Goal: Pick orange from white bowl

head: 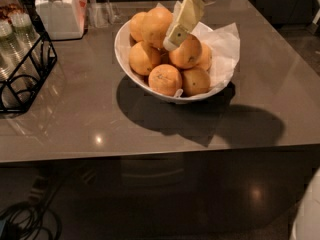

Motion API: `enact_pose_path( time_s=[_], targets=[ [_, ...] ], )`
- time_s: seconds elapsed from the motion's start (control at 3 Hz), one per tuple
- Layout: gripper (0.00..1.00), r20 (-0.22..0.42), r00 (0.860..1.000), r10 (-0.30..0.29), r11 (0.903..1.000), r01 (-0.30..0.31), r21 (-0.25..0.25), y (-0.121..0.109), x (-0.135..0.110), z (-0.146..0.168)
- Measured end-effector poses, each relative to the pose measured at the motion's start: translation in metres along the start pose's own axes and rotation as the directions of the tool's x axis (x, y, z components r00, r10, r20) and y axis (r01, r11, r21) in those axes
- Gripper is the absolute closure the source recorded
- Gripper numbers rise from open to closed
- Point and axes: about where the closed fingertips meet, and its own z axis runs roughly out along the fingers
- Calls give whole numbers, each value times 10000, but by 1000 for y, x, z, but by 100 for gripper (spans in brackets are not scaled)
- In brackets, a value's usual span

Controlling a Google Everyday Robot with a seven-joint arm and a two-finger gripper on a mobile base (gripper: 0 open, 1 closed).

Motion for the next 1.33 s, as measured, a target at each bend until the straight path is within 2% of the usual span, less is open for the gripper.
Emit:
enact_pose_path(
  time_s=[0.33,0.67,1.0,1.33],
  targets=[
    [0,423,9989,185,9996,-175,-241,-12,-2,16],
    [0,538,9977,404,9978,-374,-554,-19,1,30],
    [0,442,9960,782,9927,-737,-960,-16,16,43],
    [19,442,9960,782,9926,-737,-961,-16,16,44]
  ],
)
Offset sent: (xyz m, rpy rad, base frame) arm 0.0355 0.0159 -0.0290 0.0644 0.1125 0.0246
